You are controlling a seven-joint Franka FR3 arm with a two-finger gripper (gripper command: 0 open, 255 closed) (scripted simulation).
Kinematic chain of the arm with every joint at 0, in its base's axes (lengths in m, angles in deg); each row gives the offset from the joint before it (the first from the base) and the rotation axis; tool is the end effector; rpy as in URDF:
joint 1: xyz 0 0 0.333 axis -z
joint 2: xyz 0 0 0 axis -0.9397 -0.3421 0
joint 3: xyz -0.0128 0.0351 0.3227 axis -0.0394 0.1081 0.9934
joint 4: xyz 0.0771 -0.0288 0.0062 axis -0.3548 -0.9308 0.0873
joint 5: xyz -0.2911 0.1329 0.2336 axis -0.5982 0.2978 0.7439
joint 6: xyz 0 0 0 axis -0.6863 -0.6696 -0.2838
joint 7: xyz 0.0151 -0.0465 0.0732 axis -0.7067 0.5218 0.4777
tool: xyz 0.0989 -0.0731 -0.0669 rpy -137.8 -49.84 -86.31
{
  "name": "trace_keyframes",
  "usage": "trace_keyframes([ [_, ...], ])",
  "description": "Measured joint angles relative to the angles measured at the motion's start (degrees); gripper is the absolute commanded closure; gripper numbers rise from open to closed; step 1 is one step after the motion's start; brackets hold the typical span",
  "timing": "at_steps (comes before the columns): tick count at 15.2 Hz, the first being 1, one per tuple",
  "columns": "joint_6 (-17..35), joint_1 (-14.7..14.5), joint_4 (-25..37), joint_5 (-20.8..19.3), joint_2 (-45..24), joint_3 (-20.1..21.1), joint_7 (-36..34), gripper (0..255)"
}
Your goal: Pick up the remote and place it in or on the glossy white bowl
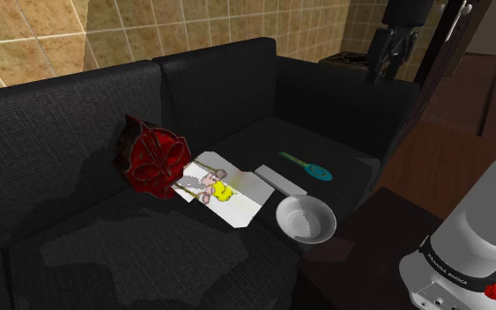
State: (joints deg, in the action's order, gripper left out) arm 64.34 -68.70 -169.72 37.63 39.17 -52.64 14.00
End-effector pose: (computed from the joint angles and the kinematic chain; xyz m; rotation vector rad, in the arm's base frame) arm 0.2914 -0.0161 0.5830 -3.0120 -0.0018 0.0220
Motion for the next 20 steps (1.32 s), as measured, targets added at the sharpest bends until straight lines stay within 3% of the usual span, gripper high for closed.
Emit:
trace_keyframes([
  [5,5.7,-0.3,-4.4,0.3,-1.1,1.2,-0.5,0],
  [14,25.6,-1.7,-14.3,1.8,-10.1,5.5,-2.7,0],
  [20,38.8,-2.4,-15.8,2.1,-21.0,8.2,-4.3,0],
])
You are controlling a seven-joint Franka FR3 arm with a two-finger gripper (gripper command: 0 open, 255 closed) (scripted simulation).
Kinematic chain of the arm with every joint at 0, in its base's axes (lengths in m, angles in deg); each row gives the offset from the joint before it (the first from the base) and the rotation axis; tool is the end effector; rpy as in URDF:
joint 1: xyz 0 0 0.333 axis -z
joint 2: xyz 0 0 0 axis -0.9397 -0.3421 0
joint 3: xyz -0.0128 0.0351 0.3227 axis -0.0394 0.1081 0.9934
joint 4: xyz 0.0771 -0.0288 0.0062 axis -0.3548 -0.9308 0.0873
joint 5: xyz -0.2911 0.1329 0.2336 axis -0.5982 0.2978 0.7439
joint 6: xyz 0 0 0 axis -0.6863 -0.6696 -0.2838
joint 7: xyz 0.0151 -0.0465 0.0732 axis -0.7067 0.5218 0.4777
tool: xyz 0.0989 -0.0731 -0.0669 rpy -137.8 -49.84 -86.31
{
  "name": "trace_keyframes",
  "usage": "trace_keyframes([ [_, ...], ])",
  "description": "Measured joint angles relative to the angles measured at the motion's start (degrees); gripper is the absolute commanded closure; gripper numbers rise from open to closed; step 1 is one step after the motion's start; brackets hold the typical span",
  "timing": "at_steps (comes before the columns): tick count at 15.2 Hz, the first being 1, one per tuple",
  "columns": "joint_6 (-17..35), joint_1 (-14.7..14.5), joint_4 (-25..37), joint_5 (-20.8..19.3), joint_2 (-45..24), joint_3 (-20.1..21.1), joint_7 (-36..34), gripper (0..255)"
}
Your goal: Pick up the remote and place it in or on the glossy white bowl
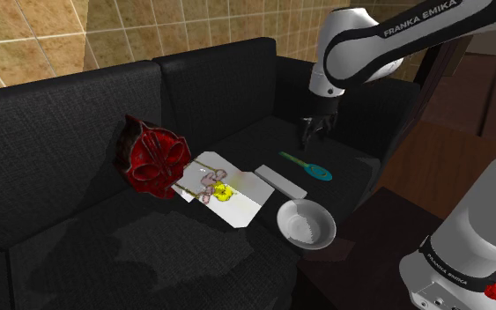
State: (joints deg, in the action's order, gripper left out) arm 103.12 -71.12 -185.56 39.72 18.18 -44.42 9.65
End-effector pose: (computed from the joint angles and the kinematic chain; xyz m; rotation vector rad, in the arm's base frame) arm 0.3950 0.0484 0.3788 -3.0740 -0.0162 -0.0128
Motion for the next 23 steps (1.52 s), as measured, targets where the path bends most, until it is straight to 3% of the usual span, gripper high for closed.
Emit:
trace_keyframes([
  [7,15.1,-0.2,0.5,-1.6,-15.0,2.6,-2.8,0],
  [12,23.9,-0.4,4.2,-5.5,-27.1,3.7,-6.7,0],
  [23,31.5,-0.9,5.8,-8.4,-36.3,3.0,-9.0,0],
])
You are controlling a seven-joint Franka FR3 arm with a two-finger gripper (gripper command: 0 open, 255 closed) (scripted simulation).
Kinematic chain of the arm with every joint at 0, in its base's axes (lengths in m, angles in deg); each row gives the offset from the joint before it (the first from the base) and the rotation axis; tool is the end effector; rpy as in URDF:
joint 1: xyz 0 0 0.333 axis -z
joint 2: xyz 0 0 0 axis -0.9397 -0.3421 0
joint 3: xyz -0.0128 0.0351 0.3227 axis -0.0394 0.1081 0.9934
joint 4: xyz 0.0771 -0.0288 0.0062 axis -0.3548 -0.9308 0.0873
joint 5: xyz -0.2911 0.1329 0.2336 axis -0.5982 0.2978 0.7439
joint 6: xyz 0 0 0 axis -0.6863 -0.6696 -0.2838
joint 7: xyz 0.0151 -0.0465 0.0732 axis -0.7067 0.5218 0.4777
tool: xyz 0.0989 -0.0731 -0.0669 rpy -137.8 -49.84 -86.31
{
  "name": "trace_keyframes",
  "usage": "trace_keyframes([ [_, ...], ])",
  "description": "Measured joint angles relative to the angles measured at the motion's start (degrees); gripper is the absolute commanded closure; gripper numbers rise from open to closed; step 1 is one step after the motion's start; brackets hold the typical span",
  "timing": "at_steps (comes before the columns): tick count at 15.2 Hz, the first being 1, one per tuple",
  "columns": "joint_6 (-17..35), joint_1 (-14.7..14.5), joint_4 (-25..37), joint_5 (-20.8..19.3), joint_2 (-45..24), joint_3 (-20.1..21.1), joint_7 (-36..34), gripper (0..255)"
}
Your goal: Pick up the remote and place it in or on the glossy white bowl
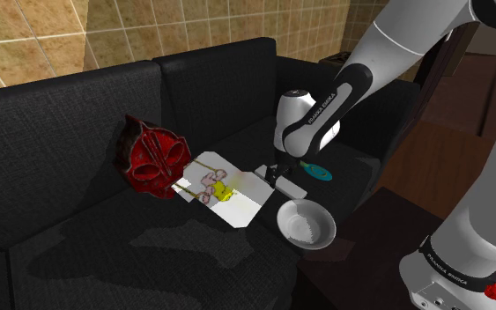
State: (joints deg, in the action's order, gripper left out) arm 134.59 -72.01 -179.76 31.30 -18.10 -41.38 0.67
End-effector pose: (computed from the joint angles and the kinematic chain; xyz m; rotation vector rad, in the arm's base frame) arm 0.4749 0.0866 0.1870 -3.1184 -0.0261 -0.0442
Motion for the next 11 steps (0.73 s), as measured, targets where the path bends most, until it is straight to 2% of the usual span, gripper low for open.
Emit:
trace_keyframes([
  [4,0.1,0.0,0.0,0.0,-0.1,0.0,0.0,0],
  [5,0.1,0.0,0.0,0.0,-0.1,0.0,0.0,255],
  [11,0.1,0.0,0.0,0.0,-0.1,0.0,0.0,255],
])
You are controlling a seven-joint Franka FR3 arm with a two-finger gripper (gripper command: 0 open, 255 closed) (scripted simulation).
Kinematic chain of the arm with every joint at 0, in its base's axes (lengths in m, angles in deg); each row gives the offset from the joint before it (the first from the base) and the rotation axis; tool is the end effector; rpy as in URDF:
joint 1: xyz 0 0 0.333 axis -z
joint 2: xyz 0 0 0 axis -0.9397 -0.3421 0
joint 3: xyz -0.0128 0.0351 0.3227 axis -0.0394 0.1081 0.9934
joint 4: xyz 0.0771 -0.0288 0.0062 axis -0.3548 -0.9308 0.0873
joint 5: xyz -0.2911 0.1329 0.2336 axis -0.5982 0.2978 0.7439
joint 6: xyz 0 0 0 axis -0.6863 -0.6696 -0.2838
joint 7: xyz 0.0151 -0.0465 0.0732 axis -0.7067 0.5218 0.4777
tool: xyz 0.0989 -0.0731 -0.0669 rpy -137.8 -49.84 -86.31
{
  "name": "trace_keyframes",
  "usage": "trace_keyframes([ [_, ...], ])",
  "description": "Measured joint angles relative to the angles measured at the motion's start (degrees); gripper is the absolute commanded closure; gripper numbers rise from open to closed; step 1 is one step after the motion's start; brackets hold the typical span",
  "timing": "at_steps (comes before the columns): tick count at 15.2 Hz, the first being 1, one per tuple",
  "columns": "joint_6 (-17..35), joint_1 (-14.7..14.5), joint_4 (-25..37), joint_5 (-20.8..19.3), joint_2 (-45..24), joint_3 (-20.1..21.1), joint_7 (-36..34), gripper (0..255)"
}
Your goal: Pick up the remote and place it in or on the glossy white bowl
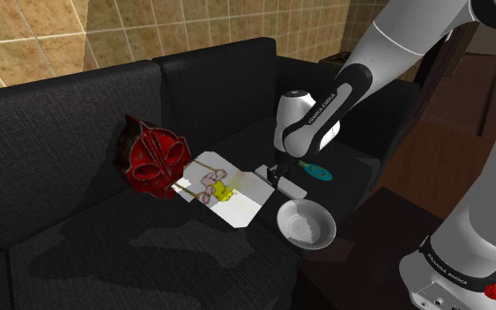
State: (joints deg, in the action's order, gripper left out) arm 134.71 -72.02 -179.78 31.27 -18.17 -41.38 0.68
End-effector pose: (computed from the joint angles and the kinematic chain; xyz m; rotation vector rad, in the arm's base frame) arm 0.4748 0.0867 0.1865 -3.1183 -0.0274 -0.0450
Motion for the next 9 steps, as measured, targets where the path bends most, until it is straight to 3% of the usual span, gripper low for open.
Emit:
trace_keyframes([
  [9,-3.2,0.2,-0.1,1.0,3.3,0.4,0.6,255],
])
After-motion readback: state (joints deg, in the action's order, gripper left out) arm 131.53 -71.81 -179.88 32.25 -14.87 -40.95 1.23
